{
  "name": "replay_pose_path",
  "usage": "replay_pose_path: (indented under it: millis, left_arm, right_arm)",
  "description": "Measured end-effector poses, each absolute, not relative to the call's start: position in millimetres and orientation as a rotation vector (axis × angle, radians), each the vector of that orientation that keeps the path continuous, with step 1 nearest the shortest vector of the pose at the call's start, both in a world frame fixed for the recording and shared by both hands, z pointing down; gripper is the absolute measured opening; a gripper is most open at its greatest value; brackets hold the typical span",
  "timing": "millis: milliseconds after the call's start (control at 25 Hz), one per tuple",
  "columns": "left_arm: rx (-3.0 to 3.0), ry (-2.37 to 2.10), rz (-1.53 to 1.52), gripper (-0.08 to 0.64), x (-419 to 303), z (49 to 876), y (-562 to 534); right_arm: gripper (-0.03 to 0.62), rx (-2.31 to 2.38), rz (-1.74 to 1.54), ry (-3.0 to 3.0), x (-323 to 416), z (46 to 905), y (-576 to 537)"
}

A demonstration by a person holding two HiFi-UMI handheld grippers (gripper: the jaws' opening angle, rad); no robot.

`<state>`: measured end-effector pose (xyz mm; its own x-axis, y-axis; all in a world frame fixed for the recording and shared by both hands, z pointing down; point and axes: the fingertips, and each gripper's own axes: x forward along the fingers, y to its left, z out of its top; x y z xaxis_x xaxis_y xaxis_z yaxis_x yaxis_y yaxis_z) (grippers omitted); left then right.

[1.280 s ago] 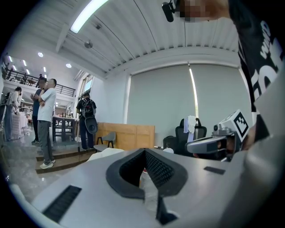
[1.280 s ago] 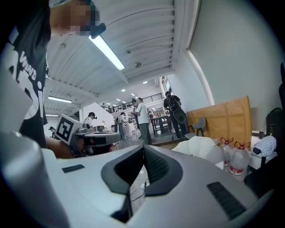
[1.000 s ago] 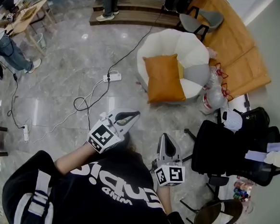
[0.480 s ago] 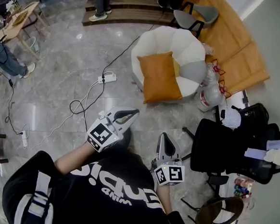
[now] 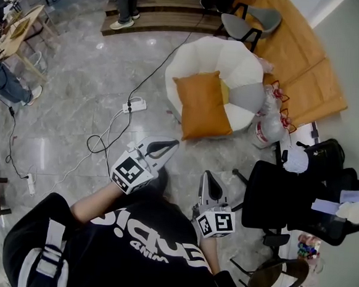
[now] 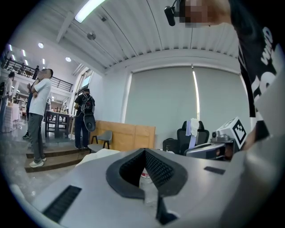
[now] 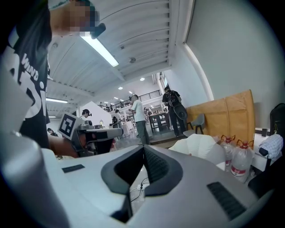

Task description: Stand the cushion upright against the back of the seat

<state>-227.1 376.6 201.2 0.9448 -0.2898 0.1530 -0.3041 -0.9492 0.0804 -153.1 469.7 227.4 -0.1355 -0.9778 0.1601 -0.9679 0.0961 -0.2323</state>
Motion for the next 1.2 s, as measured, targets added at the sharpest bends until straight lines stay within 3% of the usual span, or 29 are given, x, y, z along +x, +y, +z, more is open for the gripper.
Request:
replay_pose_path:
  millis: [640, 1200]
  left_arm:
    - [3.029, -0.41, 0.215, 0.006, -184.0, 185.2, 233.3]
    - [3.042, -0.311, 0.177, 0.006, -173.3, 194.7, 180.4]
  right_arm:
    - [0.02, -2.049, -0.396, 2.283, -119.8, 215.3, 321.5]
    - [0.02, -2.146, -0.414, 2.217, -108.1, 216.2, 273.6]
